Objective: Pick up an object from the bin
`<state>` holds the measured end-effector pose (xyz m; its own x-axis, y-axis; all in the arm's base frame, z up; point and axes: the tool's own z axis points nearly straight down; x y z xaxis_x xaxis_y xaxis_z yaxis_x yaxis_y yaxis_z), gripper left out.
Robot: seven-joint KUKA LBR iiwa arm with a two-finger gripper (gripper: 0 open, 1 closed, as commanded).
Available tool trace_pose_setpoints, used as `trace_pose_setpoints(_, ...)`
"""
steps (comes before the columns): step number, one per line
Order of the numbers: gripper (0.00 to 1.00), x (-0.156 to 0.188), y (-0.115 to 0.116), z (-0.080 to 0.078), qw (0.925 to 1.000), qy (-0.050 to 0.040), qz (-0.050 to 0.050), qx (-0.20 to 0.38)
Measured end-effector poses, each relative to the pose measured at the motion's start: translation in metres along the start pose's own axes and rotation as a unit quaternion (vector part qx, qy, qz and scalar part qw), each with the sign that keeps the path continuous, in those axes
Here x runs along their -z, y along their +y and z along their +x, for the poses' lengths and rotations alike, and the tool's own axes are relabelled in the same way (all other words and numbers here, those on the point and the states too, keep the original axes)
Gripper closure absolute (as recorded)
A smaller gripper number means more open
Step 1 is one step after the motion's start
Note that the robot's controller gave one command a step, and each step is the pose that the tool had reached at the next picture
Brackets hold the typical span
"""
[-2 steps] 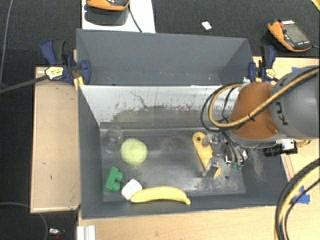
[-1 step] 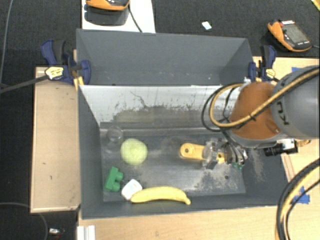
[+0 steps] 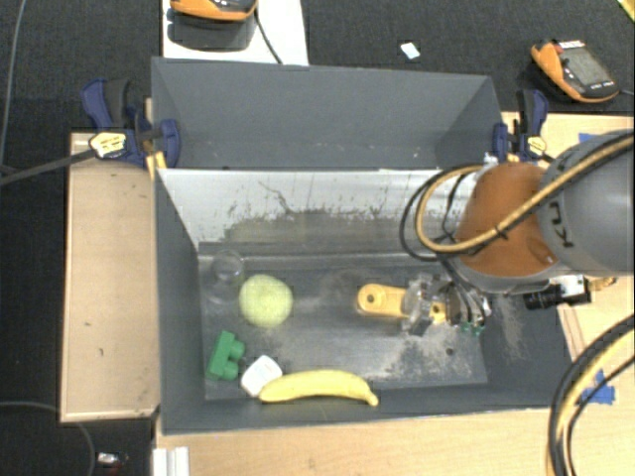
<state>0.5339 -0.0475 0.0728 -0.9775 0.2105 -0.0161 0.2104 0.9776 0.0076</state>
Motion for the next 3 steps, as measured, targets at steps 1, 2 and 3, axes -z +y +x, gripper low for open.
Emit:
trace_pose_setpoints(1,1.00,0.0118,0.0001,0.0001,1.0000,-0.0009,0.000,0.000)
trace_pose_setpoints(2,1.00,0.0180,0.0002,-0.0011,1.0000,-0.0034,0.000,0.000)
trace_pose_setpoints(3,1.00,0.0217,0.0003,-0.0012,1.0000,-0.0047,-0.001,0.000)
